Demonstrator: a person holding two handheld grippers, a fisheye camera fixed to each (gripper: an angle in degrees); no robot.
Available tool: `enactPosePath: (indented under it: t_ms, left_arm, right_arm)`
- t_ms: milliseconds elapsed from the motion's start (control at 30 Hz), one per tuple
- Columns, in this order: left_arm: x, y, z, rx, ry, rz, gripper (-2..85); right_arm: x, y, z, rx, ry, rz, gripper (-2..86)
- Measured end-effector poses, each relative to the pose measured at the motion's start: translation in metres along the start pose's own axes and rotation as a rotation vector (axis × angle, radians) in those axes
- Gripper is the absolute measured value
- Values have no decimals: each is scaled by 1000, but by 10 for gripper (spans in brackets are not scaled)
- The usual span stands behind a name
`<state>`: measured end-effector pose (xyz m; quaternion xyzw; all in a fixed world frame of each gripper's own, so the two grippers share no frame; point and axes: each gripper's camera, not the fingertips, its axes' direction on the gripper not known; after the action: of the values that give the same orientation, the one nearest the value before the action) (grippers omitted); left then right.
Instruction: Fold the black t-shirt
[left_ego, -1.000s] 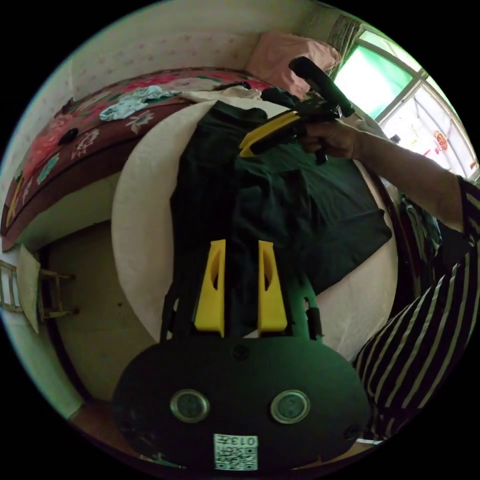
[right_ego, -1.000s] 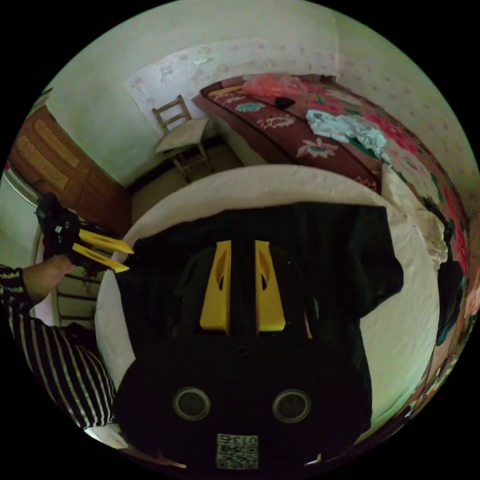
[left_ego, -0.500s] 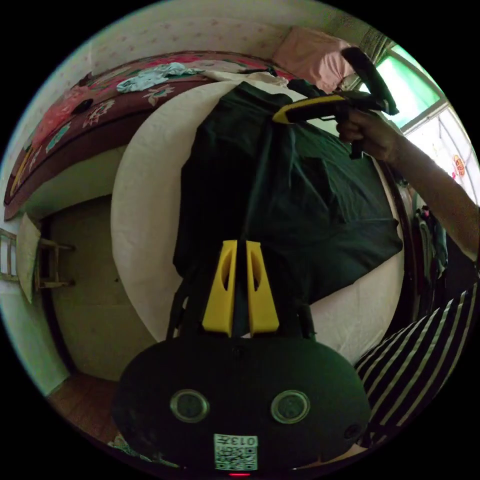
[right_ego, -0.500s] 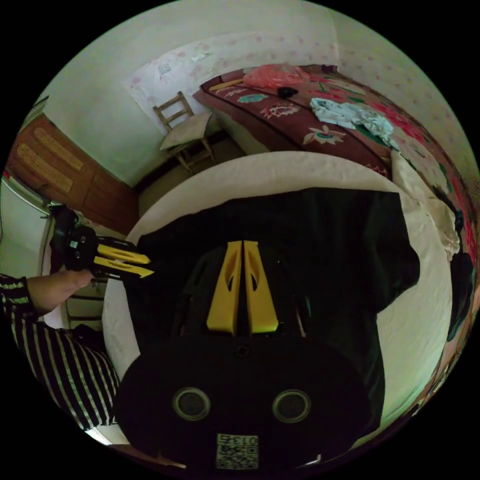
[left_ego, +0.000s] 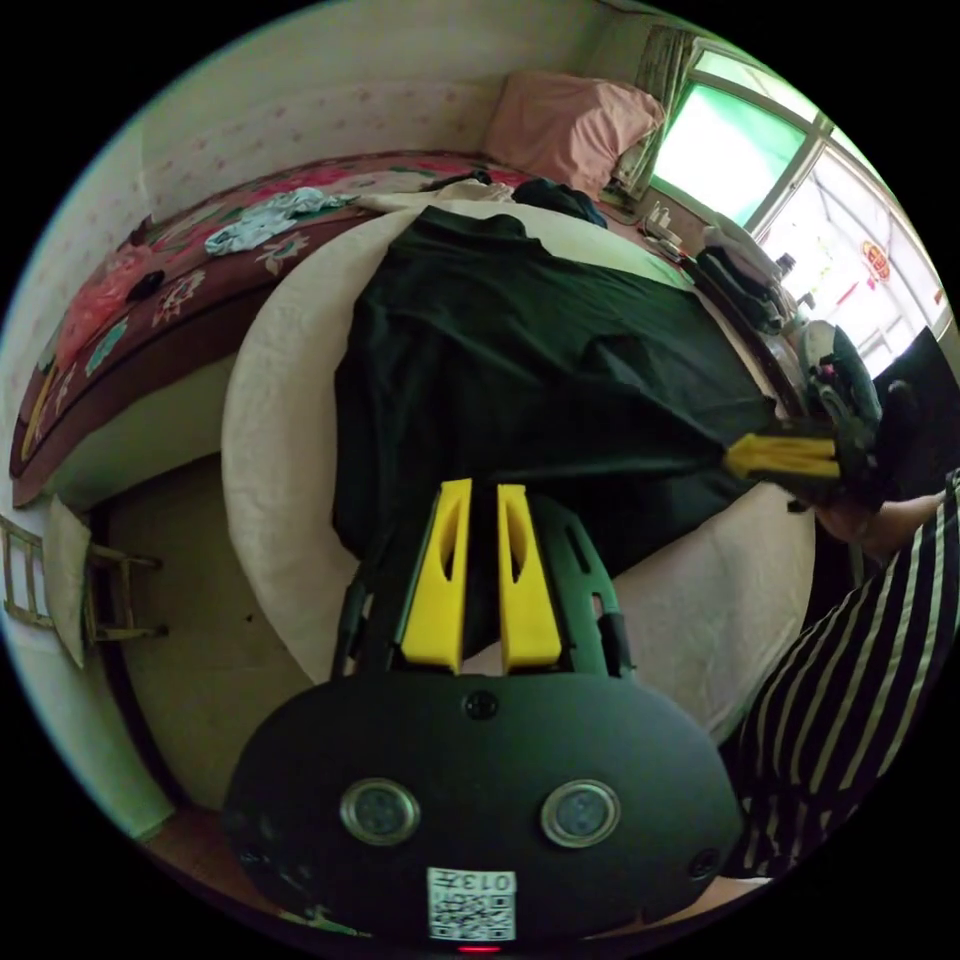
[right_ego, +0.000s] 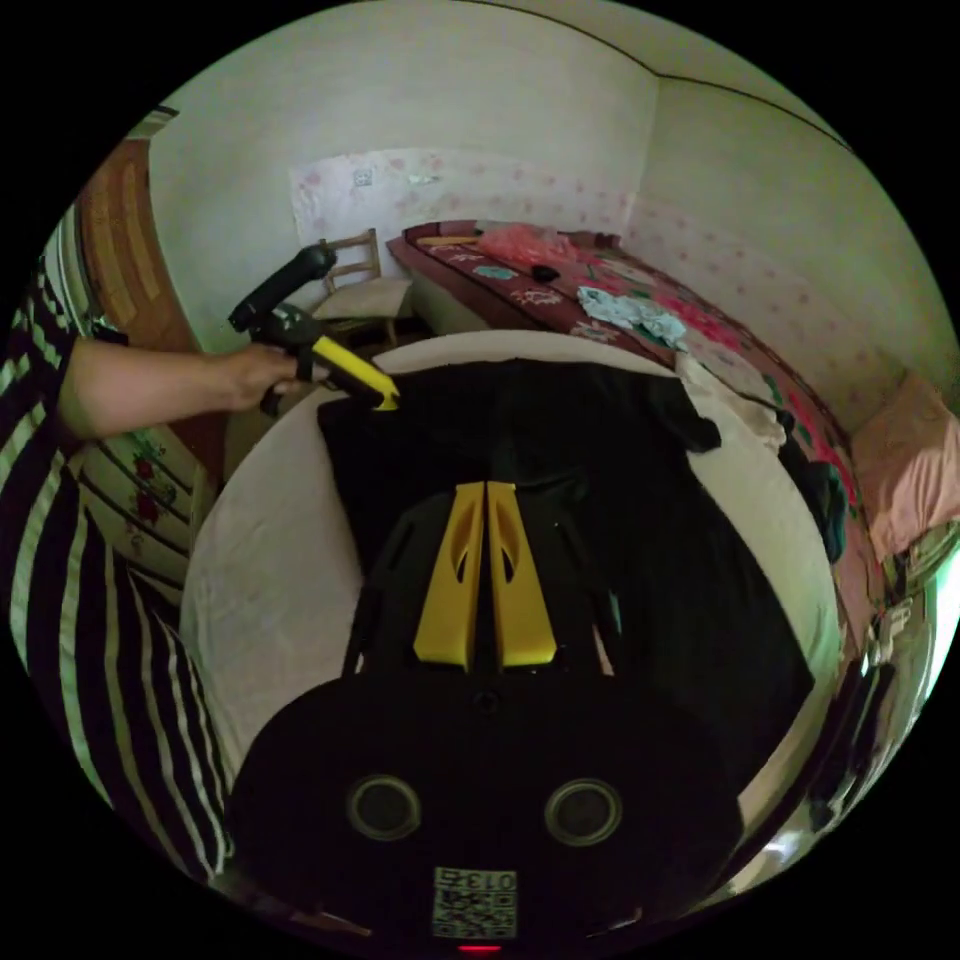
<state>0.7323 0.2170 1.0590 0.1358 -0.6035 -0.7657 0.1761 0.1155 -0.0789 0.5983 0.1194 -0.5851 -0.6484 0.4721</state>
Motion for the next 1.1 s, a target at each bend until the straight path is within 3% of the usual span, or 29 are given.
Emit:
enactPosePath:
  t_ms: [167, 367, 500, 733, 833, 967, 1100]
  left_arm:
    - [17, 10, 3, -43, -23, 14, 71]
    - [41, 21, -21, 20, -171, 29, 66]
    - [69, -2, -10, 58, -132, 74, 53]
    - [111, -5, 48, -169, -268, 237, 3]
    - [117, 10, 48, -60, -284, 275, -2]
    - [115, 3, 43, -90, -273, 205, -3]
    - [118, -9, 23, 123, -389, 146, -3]
  right_arm:
    - [-23, 40, 25, -184, -51, 78, 15]
    - [26, 51, -2, -95, 28, 184, 66]
    - [73, 21, 17, -77, -17, 273, 71]
    - [94, 8, 59, -188, 23, 192, 18]
    - [118, 25, 50, -168, -86, 267, 7]
    - [141, 48, 17, -58, 8, 378, 3]
    - [148, 62, 1, -27, 45, 365, 3]
